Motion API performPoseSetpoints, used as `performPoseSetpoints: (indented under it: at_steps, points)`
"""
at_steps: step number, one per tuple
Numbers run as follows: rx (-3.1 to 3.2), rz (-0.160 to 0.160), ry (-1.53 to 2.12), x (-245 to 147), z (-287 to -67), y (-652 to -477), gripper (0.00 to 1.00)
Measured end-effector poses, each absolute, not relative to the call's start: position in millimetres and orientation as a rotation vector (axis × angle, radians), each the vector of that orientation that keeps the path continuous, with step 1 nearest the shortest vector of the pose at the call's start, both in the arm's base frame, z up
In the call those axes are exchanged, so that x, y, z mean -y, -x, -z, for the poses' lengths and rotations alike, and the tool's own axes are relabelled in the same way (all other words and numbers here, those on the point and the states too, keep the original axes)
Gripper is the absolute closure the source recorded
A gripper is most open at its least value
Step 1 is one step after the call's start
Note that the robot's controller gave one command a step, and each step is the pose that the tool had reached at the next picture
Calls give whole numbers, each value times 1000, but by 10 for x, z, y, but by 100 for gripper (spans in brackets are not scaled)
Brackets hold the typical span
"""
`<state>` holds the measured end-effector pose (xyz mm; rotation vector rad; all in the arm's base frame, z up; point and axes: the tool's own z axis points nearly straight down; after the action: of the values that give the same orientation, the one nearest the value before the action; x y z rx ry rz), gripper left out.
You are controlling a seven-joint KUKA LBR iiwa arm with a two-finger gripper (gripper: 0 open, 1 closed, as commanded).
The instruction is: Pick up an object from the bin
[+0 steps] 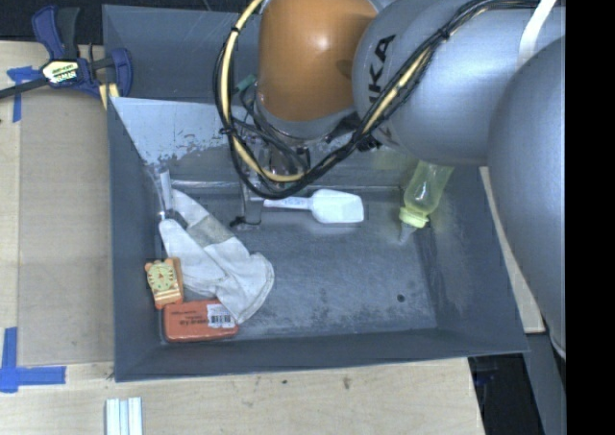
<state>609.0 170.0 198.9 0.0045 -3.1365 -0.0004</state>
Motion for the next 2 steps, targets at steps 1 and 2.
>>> performPoseSetpoints:
  at_steps: [1,2]
  points:
    - [3145,2,-1,-1693,-2042,-6107,0]
    - [3152,3,4,-1830,-1687,-6043,0]
